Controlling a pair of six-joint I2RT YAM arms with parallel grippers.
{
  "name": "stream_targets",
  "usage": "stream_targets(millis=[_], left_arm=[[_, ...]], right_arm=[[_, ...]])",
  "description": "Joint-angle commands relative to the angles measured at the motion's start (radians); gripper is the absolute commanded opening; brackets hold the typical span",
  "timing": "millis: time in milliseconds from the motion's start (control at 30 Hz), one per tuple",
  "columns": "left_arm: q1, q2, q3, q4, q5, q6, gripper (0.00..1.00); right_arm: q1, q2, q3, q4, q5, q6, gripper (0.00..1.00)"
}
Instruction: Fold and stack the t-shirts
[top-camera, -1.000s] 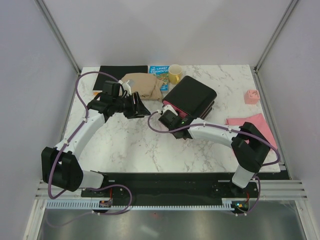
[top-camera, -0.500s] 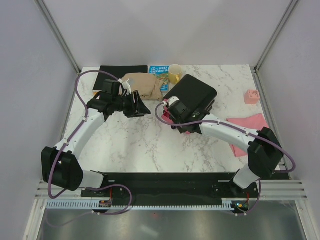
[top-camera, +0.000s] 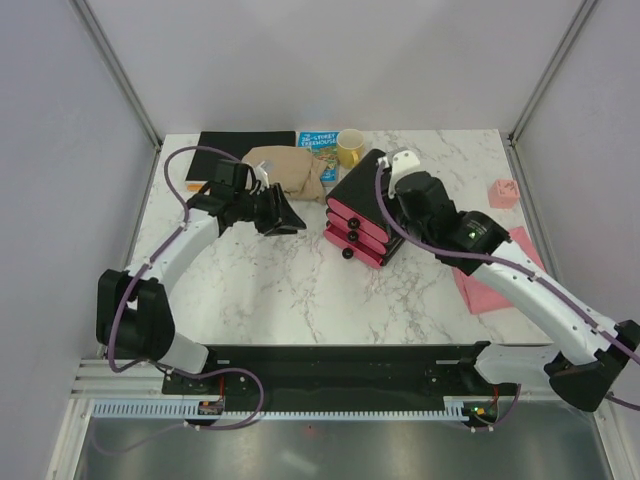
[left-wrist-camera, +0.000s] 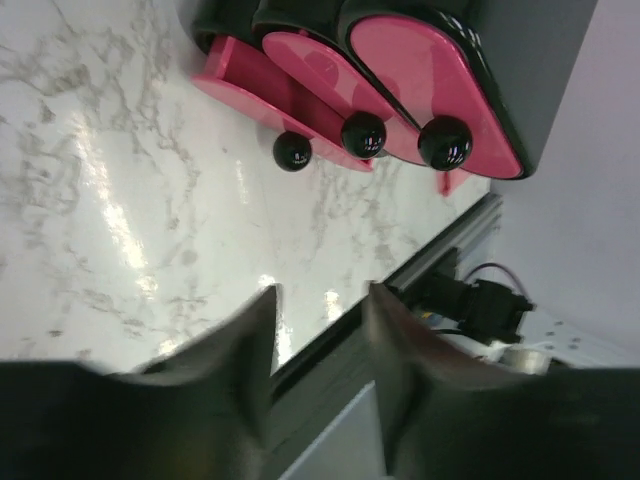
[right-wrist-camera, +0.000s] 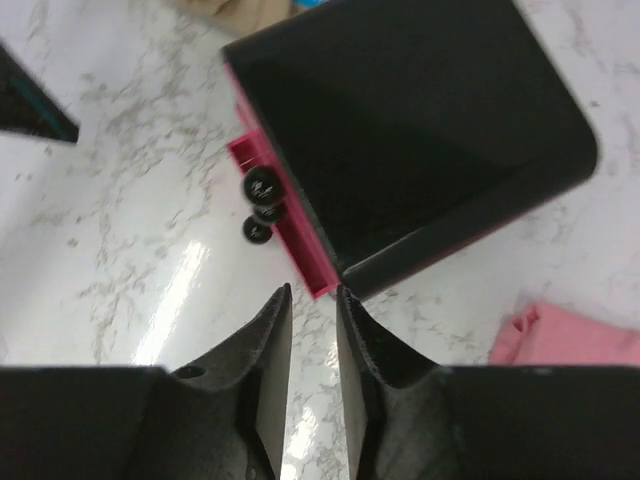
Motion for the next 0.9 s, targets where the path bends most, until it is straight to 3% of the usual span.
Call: stream_targets(millis=[0, 33, 67, 267, 467, 700, 867], left_arm=[[0.006, 0.070, -0.039, 0.127, 0.096, -0.126, 0.25], [0.002, 0.087, -0.039, 0.133, 0.107, -0.137, 0.12], [0.003, 0.104, -0.039, 0.135, 0.110, -0.148, 0.05], [-0.001, 0.147, -0.056, 0.141, 0.093, -0.160, 0.02], [-0.032, 0.225, -0.047, 0.172, 0.099, -0.180, 0.02], [-0.061, 0.323, 0.059, 0.176, 0.122, -0.217, 0.02], [-0.080, 0.388, 0.105, 0.176, 0.109, -0.219, 0.02]], right_arm=[[-0.098, 0.019, 0.044, 0.022, 0.142, -0.028, 0.24], [-0.111, 0.025, 0.052, 0.034, 0.153, -0.032, 0.13], [-0.134, 0.030, 0.055, 0.065, 0.165, -0.037, 0.00], [-0.290, 0.102, 0.064, 0.213, 0.179, -0.024, 0.00], [-0.519, 0.353, 0.301, 0.263, 0.015, -0.075, 0.00], [-0.619, 0.694, 0.668, 0.176, -0.100, -0.095, 0.00], [-0.633, 0.763, 0.665, 0.168, -0.155, -0.054, 0.00]])
